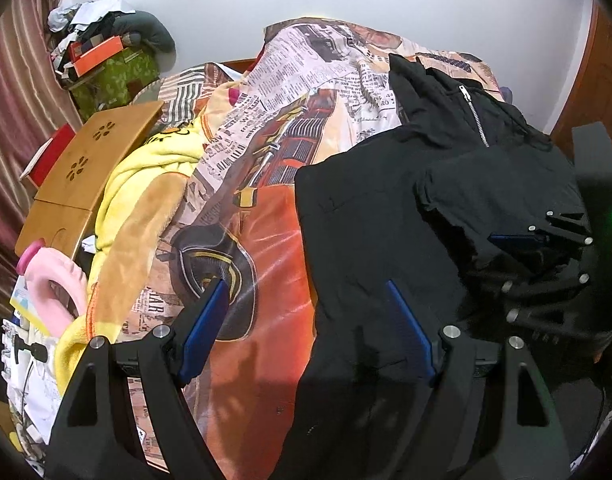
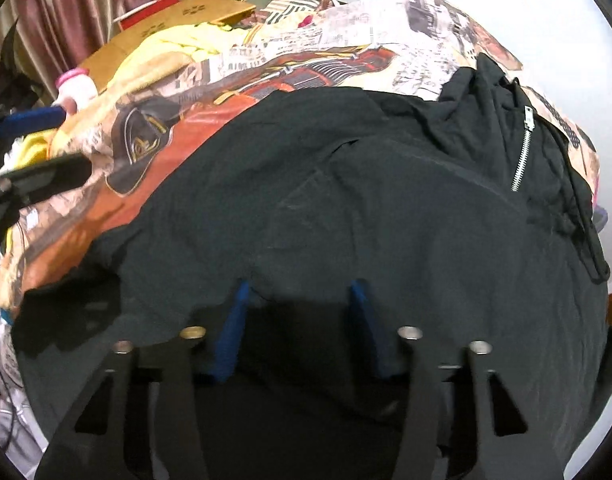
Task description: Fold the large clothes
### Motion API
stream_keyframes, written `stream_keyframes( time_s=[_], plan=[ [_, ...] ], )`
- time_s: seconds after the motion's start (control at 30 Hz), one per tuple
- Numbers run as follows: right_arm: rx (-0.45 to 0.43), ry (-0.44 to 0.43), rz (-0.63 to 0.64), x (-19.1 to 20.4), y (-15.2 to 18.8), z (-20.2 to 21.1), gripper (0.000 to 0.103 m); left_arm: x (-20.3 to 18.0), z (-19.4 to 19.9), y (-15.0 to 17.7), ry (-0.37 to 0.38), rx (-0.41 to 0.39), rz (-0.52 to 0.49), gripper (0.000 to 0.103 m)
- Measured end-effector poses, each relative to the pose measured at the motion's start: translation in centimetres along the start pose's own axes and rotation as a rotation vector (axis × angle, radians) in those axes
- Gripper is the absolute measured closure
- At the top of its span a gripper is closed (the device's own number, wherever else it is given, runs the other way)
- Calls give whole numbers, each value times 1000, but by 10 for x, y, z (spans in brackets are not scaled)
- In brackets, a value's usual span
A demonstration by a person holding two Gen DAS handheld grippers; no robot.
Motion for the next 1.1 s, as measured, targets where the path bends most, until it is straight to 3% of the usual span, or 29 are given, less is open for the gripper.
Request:
stream_keyframes(
  time_s=[0.2, 0.4, 0.57, 0.8, 1.1],
  plan=[
    [-126, -30, -116, -18, 3, 34, 81, -9, 1, -1, 8, 7, -2, 24],
    [-370, 18, -202, -44, 5, 123, 83, -31, -5, 0, 1, 25, -46, 24],
    [-507, 64, -295, -77, 19, 180, 85, -53, -2, -5, 19, 17, -66, 24],
    [-541, 45, -384, -109, 45, 195, 86, -86, 1, -8, 61, 20, -83, 24],
    [-479, 40, -515, -139, 106, 177, 87, -124, -16, 10, 101, 97, -94, 24]
  ],
)
Point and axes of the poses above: each gripper's, at about its wrist camera, not at the fingertips, and z roughly against the way its jaws point, x to its left, y to its underside, the point moved 4 cm from there along -z, roughly the way its jaws point, and after that the axes turned 15 degrees about -y, right-handed, at the moved point
